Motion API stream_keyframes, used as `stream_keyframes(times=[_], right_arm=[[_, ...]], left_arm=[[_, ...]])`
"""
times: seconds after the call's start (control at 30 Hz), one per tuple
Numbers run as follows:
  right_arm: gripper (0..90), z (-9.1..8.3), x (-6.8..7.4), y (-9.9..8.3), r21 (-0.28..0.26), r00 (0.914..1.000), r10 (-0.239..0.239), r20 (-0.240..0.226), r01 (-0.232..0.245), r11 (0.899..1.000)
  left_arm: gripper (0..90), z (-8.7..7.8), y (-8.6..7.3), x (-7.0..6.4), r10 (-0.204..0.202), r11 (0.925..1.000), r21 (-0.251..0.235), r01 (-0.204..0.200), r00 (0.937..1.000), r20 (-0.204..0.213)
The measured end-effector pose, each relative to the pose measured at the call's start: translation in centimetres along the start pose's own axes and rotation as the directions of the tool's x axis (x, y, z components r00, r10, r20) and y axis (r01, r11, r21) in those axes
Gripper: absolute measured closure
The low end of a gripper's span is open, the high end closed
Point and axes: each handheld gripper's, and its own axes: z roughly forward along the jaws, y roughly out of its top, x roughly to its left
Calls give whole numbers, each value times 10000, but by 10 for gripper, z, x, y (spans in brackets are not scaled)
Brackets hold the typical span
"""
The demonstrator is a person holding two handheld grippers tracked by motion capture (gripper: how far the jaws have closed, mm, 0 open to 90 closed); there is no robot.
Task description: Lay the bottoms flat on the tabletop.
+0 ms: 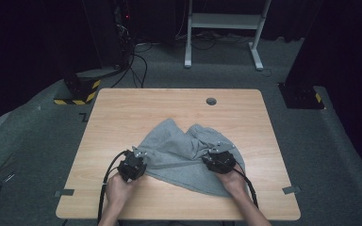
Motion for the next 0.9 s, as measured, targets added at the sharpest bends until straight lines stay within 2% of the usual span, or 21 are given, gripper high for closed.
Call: stream_keyframes(times=[0.03,0.07,0.13,0.23,0.3,0.4,0.47,0.53,0.6,0.63,0.73,0.77,0.83,0.9], right_arm=[[591,-1,1,0,29,10000,-23,40,23,10000],[580,-1,3,0,49,10000,-49,27,49,10000],[600,-2,8,0,62,9998,-140,-160,141,9999],[668,-5,15,1,-104,9973,-358,-636,352,9993],[697,-8,21,2,-254,9947,-493,-908,472,9986],[741,-9,26,3,-133,9889,-820,-1238,810,9966],[787,-6,28,2,98,9857,-941,-1398,965,9953],[850,-6,27,0,37,9830,-928,-1586,946,9955],[879,-8,25,-2,93,9803,-987,-1713,1018,9948],[886,-10,25,-3,126,9788,-1037,-1767,1076,9941],[890,-15,26,-7,193,9742,-1299,-1848,1357,9906],[889,-16,26,-7,209,9734,-1336,-1861,1399,9900],[871,-15,28,-6,220,9727,-1395,-1853,1461,9890],[821,-14,29,-4,121,9744,-1338,-1805,1382,9903]], left_arm=[[791,-2,-4,-1,66,10000,13,-66,10000,-62],[755,-3,-6,-2,-45,9999,-93,47,9999,112],[623,-6,-5,-2,-264,9981,-542,280,9992,308],[514,-9,7,1,-562,9914,-1152,614,9972,485],[483,-8,15,2,-692,9889,-1281,755,9962,533],[497,1,22,3,-761,9897,-1169,831,9951,625],[633,6,20,2,-665,9915,-1067,749,9946,798],[764,11,16,0,-489,9956,-750,560,9945,926],[853,8,9,-2,-368,9979,-504,414,9953,898],[866,5,6,-3,-280,9986,-430,317,9962,827],[861,-6,-1,-4,-179,9994,-278,201,9968,777],[830,-9,-2,-3,-239,9991,-341,267,9965,796],[698,-14,-3,1,-405,9963,-738,450,9973,612],[570,-15,0,9,-864,9898,-1100,907,9953,434]])
